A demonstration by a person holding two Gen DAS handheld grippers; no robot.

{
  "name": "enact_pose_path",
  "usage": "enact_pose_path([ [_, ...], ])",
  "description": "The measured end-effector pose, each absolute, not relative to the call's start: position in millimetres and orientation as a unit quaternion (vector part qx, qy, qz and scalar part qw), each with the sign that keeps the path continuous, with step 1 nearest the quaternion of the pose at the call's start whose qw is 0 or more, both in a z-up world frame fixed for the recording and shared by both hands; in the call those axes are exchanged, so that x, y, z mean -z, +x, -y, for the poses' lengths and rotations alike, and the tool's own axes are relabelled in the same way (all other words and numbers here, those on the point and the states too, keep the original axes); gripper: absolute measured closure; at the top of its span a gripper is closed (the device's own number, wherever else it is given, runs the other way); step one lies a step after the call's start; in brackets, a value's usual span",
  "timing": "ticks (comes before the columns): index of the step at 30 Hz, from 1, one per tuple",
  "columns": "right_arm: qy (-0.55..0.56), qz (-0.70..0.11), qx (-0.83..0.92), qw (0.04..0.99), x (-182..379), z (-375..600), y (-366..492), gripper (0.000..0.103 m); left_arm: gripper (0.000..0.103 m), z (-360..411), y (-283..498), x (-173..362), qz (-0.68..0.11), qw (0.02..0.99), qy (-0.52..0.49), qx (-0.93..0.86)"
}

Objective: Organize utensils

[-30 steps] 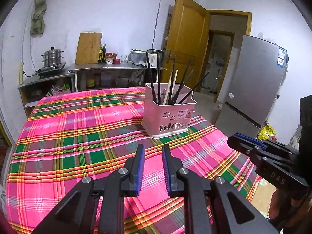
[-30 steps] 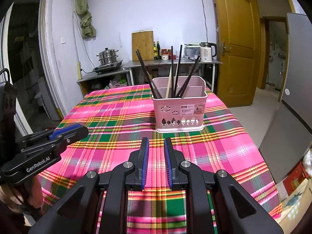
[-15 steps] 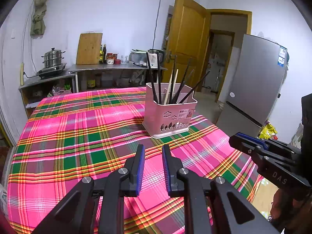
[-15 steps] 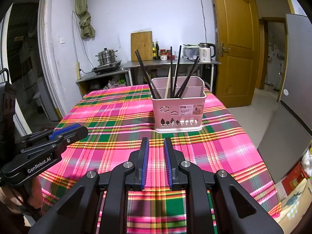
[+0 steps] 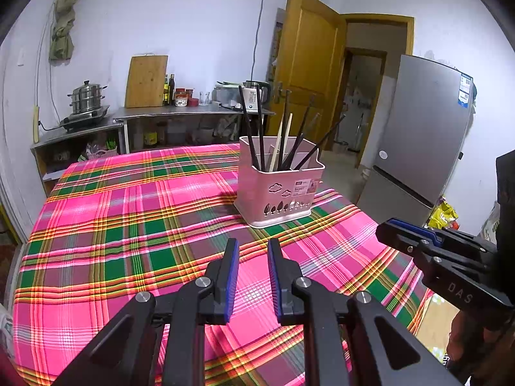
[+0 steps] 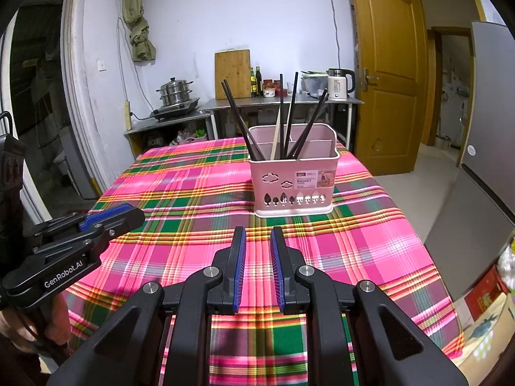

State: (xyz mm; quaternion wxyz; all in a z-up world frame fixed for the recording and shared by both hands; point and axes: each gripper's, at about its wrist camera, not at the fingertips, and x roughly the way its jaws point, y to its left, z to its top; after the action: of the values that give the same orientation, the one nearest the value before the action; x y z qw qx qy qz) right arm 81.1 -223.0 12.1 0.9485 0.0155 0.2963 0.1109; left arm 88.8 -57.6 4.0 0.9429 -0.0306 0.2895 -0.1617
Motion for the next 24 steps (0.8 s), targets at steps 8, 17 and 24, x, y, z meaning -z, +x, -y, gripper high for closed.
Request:
enact_pose_path([
  [8,0.016,-0.298,-0.111,0.948,-11.1,223.2,81.7,0.087,0.086,58.3,88.9,-3.7,-0.291,0.943,-0.031,0.162],
  [17,0.015,-0.300,-0.110,0.947,-10.0,222.5,81.5,0.087,0.086,57.1,88.8,-3.5,-0.291,0.942,-0.028,0.161],
  [24,0.015,-0.301,-0.110,0.947,-9.5,222.7,81.5,0.087,0.086,57.0,88.7,-1.8,-0.295,0.941,-0.026,0.160],
])
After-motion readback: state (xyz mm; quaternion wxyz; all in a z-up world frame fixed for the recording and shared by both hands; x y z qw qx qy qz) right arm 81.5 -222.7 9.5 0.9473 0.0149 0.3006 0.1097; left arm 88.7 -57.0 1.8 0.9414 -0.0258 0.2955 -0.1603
